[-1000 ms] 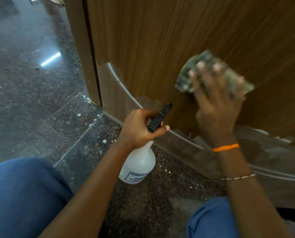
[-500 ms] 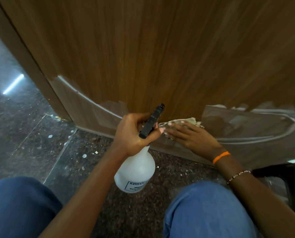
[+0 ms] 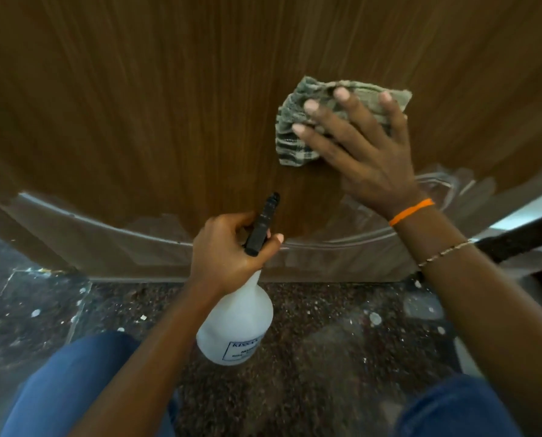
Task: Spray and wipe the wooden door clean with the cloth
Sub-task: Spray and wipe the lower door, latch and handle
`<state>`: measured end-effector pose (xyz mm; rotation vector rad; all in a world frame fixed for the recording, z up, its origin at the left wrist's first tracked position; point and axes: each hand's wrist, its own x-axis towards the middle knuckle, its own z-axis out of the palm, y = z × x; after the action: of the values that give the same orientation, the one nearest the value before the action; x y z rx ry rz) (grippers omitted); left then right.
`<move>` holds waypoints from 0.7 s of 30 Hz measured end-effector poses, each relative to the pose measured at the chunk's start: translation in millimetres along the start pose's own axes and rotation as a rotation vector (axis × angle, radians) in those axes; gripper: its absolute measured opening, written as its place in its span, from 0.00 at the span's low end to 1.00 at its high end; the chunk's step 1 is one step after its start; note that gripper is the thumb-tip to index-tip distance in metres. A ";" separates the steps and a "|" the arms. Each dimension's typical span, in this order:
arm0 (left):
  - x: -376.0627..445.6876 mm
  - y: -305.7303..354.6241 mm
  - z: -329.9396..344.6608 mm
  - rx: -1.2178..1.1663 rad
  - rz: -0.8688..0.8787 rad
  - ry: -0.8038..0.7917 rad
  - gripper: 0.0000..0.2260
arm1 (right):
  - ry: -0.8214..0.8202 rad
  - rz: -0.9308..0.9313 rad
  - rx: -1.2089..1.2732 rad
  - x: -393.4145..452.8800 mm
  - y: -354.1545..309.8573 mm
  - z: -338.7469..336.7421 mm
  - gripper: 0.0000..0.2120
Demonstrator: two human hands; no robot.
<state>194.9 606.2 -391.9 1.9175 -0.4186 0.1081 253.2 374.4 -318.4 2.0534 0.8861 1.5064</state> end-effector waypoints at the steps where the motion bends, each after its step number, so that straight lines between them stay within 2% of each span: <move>1: 2.5 -0.6 1.5 -0.031 -0.003 0.003 0.19 | 0.009 0.090 0.000 -4.6 -10.5 4.3 0.23; 5: 10.5 0.9 10.0 -0.055 0.034 -0.006 0.18 | -0.080 0.575 0.054 -45.2 -79.8 15.4 0.32; 8: 12.5 4.3 18.3 -0.073 0.047 -0.013 0.17 | -0.232 0.838 0.181 -91.3 -139.8 15.0 0.46; 10: 11.7 5.6 23.3 -0.080 0.044 -0.029 0.16 | -0.282 0.986 0.213 -108.1 -168.0 13.8 0.50; 13: 9.5 4.5 26.2 -0.077 0.021 -0.045 0.15 | -0.312 1.127 0.204 -103.8 -182.7 10.8 0.49; 16: 5.6 -0.1 26.0 -0.084 0.020 -0.067 0.15 | -0.279 1.165 0.200 -91.0 -172.3 4.1 0.45; 21: 7.3 -1.1 23.9 -0.042 0.028 -0.084 0.12 | 0.063 1.155 0.154 -25.1 -101.7 -10.8 0.29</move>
<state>199.2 583.0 -400.0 1.8793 -0.5010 0.0365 213.9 427.1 -400.7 2.8222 -0.3251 2.0382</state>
